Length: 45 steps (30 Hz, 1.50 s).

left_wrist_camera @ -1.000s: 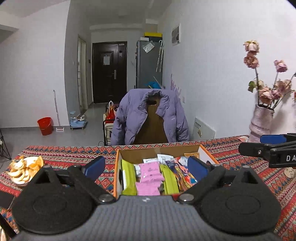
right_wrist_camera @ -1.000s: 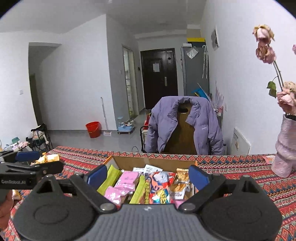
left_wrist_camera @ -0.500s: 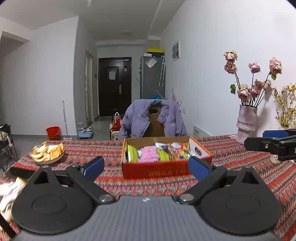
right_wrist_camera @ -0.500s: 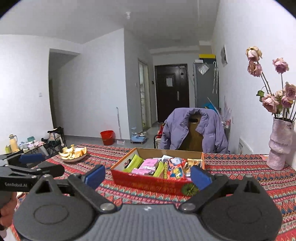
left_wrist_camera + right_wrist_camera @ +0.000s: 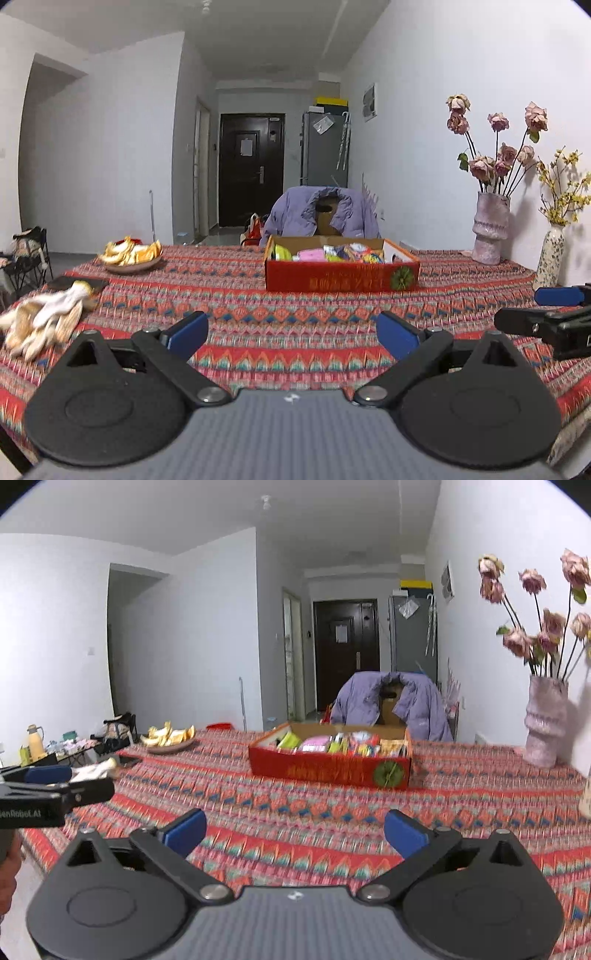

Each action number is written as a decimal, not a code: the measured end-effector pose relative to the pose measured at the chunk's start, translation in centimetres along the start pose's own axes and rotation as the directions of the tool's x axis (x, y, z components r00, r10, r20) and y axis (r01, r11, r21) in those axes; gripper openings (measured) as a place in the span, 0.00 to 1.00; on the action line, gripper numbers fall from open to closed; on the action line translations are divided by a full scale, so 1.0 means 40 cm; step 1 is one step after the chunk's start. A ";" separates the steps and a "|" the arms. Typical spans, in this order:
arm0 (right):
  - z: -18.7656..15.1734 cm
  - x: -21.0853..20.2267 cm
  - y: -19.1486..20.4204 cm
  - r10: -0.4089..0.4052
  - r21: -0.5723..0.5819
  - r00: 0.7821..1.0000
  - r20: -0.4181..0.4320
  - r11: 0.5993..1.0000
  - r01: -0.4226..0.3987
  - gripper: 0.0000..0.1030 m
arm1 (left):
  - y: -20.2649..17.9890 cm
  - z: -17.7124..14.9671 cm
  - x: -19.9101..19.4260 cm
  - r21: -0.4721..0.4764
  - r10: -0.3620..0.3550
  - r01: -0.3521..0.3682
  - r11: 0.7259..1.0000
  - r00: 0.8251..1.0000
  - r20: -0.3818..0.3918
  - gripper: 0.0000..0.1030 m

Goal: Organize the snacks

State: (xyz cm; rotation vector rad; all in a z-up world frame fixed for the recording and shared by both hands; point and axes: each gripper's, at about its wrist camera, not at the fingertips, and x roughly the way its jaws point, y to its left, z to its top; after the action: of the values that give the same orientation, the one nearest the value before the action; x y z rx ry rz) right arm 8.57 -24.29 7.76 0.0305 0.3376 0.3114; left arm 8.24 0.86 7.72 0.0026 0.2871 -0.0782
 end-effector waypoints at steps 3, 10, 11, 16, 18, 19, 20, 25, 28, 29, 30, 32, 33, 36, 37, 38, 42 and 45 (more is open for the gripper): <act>-0.055 -0.025 0.028 -0.009 -0.015 1.000 0.000 1.000 0.009 1.00 | 0.000 -0.049 -0.030 -0.003 0.000 0.000 1.000 1.000 -0.014 0.98; -0.156 -0.052 0.076 -0.015 -0.030 1.000 0.020 0.999 0.015 1.00 | 0.026 -0.157 -0.058 -0.011 0.031 -0.032 0.999 0.998 -0.048 0.99; -0.167 -0.055 0.080 -0.023 -0.035 1.000 0.018 0.999 0.023 1.00 | 0.029 -0.168 -0.060 -0.006 0.038 -0.038 0.999 0.998 -0.054 0.99; -0.207 -0.071 0.102 -0.029 -0.044 1.000 -0.009 0.999 0.029 1.00 | 0.044 -0.199 -0.090 -0.033 0.021 -0.023 0.999 0.997 -0.071 0.99; -0.214 -0.080 0.108 -0.011 -0.036 1.000 -0.015 0.999 0.011 1.00 | 0.041 -0.204 -0.100 -0.015 0.015 -0.016 1.000 0.997 -0.071 0.99; -0.214 -0.085 0.110 -0.009 -0.036 1.000 -0.014 0.999 0.008 1.00 | 0.038 -0.205 -0.101 -0.003 0.018 -0.019 1.000 0.998 -0.068 0.99; -0.216 -0.090 0.113 -0.008 -0.038 1.000 -0.013 0.999 0.008 1.00 | 0.034 -0.206 -0.101 0.010 0.027 -0.026 1.000 0.998 -0.065 1.00; -0.215 -0.100 0.108 -0.022 -0.015 1.000 -0.005 1.000 0.022 1.00 | 0.029 -0.210 -0.102 0.019 0.030 -0.029 0.999 0.997 -0.072 1.00; -0.215 -0.101 0.101 -0.018 -0.007 1.000 -0.006 1.000 0.018 1.00 | 0.028 -0.210 -0.105 0.020 0.034 -0.033 0.999 0.997 -0.067 1.00; -0.216 -0.101 0.101 -0.019 -0.008 1.000 -0.007 1.000 0.019 1.00 | 0.026 -0.208 -0.104 0.022 0.035 -0.034 0.999 0.997 -0.068 1.00; -0.216 -0.101 0.099 -0.020 -0.007 1.000 -0.009 1.000 0.020 1.00 | 0.025 -0.209 -0.104 0.022 0.034 -0.032 0.999 0.997 -0.069 1.00; -0.213 -0.099 0.093 -0.020 -0.004 1.000 -0.009 1.000 0.020 1.00 | 0.024 -0.208 -0.104 0.022 0.028 -0.026 0.999 0.997 -0.072 1.00; -0.214 -0.099 0.092 -0.020 -0.001 1.000 -0.010 1.000 0.020 1.00 | 0.023 -0.207 -0.104 0.023 0.026 -0.024 0.999 0.997 -0.073 1.00; -0.216 -0.102 0.092 -0.021 0.001 1.000 -0.006 1.000 0.021 1.00 | 0.022 -0.206 -0.109 0.028 0.021 -0.019 0.999 0.998 -0.067 1.00; -0.216 -0.103 0.093 -0.021 0.001 1.000 -0.005 1.000 0.021 1.00 | 0.022 -0.206 -0.110 0.030 0.022 -0.020 0.999 0.998 -0.067 1.00; -0.216 -0.103 0.094 -0.020 0.000 1.000 -0.005 1.000 0.020 1.00 | 0.022 -0.206 -0.111 0.030 0.023 -0.021 0.999 0.998 -0.066 1.00; -0.218 -0.105 0.094 -0.021 -0.001 1.000 -0.005 1.000 0.021 1.00 | 0.022 -0.207 -0.112 0.030 0.024 -0.022 0.999 0.998 -0.064 1.00; -0.216 -0.106 0.092 -0.023 0.004 1.000 -0.003 1.000 0.023 1.00 | 0.022 -0.207 -0.113 0.029 0.025 -0.024 0.999 0.998 -0.064 1.00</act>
State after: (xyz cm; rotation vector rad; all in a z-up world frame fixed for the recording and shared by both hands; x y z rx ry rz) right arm 0.82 -22.26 1.25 0.0306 0.3412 0.2883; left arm 1.66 2.21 1.05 0.0366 0.3505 -0.0579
